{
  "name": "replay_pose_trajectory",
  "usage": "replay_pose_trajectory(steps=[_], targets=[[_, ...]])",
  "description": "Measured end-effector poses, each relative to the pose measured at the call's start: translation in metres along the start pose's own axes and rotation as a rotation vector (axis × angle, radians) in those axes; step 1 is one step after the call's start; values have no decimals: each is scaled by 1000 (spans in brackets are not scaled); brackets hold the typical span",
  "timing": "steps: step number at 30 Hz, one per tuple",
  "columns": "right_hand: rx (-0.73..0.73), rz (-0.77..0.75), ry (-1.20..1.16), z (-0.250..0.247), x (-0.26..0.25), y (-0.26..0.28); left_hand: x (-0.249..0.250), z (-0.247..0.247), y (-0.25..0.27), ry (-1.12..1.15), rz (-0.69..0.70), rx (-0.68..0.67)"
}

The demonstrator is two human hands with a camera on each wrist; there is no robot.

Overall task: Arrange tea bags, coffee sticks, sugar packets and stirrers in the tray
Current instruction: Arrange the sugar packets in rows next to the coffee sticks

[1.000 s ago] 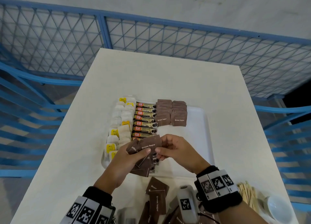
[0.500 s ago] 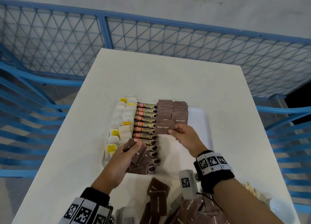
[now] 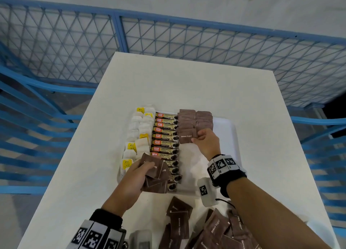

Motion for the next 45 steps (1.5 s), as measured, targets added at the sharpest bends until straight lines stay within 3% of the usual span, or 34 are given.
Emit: replay_pose_trajectory(steps=[6,10,13,16,19,25,28,32,34,37,42,45], targets=[[28,-35,31,2,-4,3,3,4,5,-92,100,-33],[45,-263,62,3,-33,24,2,6,4,-114,108,-38],[-183,-345,-45,8,-62,49,0,8,3,-149,114,-43],[-445,-269,-169,11,-72,70,0,11,4,-154,135,-59],[-553,-254,-264,12,-71,82,1,11,4,-143,146,-60],[-417,-101,-543,1,-62,86,-1,13,3,-167,134,-78],[-362,-205,-516,-9,-58,87,-1,14,2,-139,117,-58],[-238,-461,-339,-18,-52,90,3,19,2,-14,40,-57],[-195,-505,-304,-20,-49,92,4,23,2,-42,62,-83],[-208,-453,-296,-20,-44,95,4,26,3,-86,137,-71],[-400,-33,-608,-20,-42,104,4,31,3,-47,206,-32],[-493,-47,-540,-17,-38,105,4,34,1,-61,250,1]])
Point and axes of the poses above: each hand's wrist, its own y-axis away from the middle knuckle, its own z-axis out of the palm, x = y × z, the point moved 3 cm from there along -y, towards the middle knuckle, and after that the axes turned 13 degrees about -z, right-handed, at the moved point
